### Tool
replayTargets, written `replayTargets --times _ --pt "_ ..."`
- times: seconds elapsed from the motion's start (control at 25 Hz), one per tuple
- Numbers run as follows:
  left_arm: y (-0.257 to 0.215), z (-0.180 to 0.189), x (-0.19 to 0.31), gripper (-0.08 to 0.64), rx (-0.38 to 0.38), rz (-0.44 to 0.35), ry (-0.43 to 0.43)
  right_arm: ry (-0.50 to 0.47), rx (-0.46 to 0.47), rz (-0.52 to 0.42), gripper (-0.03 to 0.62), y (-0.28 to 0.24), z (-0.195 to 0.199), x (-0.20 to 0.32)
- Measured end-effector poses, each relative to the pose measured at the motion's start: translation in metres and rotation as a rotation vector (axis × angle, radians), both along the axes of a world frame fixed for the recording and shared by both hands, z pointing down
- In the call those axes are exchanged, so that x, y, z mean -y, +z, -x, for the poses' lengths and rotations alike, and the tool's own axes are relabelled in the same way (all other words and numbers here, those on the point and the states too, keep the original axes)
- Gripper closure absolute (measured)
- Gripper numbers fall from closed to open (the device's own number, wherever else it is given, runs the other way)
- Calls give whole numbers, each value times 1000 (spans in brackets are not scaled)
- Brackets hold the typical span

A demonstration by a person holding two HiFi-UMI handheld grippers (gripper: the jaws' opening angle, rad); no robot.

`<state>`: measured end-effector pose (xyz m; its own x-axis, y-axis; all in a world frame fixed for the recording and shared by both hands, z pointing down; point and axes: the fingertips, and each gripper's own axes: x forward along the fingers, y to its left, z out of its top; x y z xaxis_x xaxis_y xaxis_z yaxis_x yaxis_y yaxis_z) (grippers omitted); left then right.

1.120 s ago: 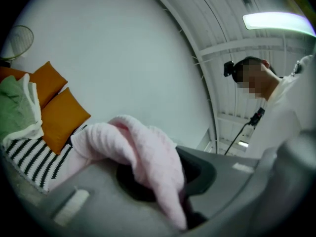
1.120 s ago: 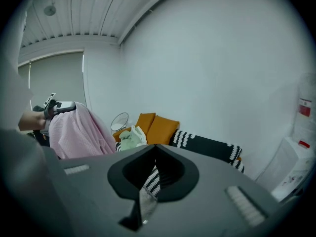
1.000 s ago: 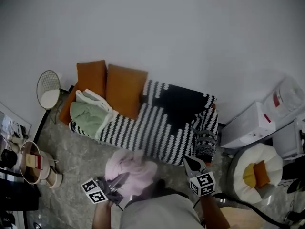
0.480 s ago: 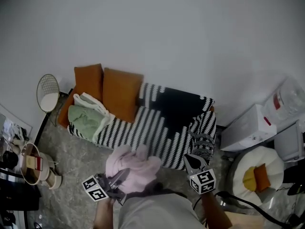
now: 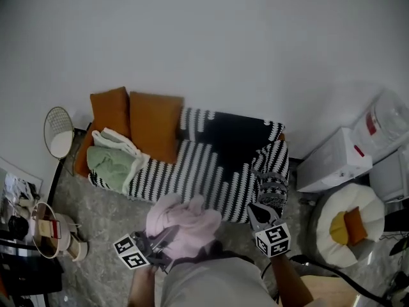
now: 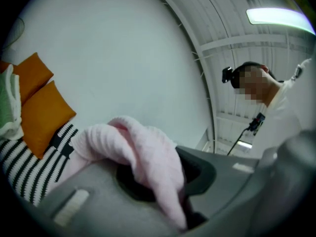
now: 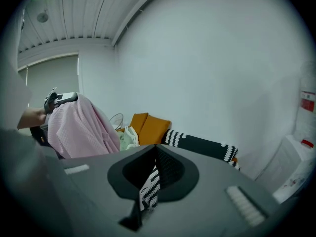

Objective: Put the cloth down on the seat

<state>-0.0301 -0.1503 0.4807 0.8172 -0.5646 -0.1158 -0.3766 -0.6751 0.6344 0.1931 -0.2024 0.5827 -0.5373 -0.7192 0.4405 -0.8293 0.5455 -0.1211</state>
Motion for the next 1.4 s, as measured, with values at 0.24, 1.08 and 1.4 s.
replayTargets --times 0.24,1.08,1.4 --pt "9 -4 36 492 29 20 74 43 1 22 588 7 2 25" --pt "47 -1 226 492 116 72 274 165 -10 119 588 44 38 155" --pt "87 -7 299 492 132 126 318 240 -24 173 588 64 43 197"
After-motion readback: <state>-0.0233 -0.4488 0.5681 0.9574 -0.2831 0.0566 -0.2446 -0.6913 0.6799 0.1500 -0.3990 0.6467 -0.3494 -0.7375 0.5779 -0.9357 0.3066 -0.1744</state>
